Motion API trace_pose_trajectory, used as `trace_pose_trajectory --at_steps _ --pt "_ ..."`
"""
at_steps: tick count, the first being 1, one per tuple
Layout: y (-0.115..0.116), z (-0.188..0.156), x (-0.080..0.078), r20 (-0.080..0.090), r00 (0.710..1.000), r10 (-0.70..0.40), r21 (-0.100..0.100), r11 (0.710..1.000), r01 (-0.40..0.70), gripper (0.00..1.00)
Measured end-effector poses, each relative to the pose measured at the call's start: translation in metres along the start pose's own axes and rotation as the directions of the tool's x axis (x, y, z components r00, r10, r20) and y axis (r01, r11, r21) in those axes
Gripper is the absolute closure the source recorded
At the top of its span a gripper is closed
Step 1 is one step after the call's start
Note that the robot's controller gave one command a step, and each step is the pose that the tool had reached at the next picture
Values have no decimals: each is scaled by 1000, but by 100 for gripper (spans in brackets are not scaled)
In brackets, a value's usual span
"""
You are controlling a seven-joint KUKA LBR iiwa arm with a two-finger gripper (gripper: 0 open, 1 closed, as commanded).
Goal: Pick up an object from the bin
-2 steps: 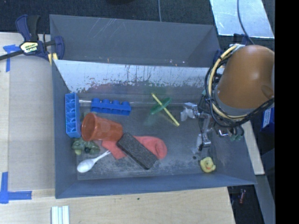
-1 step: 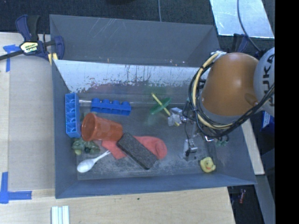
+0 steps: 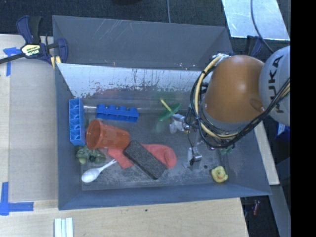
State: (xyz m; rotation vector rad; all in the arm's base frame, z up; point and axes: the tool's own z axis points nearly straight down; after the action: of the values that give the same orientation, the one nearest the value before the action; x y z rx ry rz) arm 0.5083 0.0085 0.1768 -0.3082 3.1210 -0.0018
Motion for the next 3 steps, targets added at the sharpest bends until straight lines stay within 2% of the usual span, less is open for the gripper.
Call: trace_pose_trajectory --at_steps 1,2,3 --pt "8 -4 -56 4 981 -193 1 981 193 0" --pt "29 64 -37 8 984 -177 2 984 177 0" --pt "39 70 -30 7 983 -181 3 984 181 0"
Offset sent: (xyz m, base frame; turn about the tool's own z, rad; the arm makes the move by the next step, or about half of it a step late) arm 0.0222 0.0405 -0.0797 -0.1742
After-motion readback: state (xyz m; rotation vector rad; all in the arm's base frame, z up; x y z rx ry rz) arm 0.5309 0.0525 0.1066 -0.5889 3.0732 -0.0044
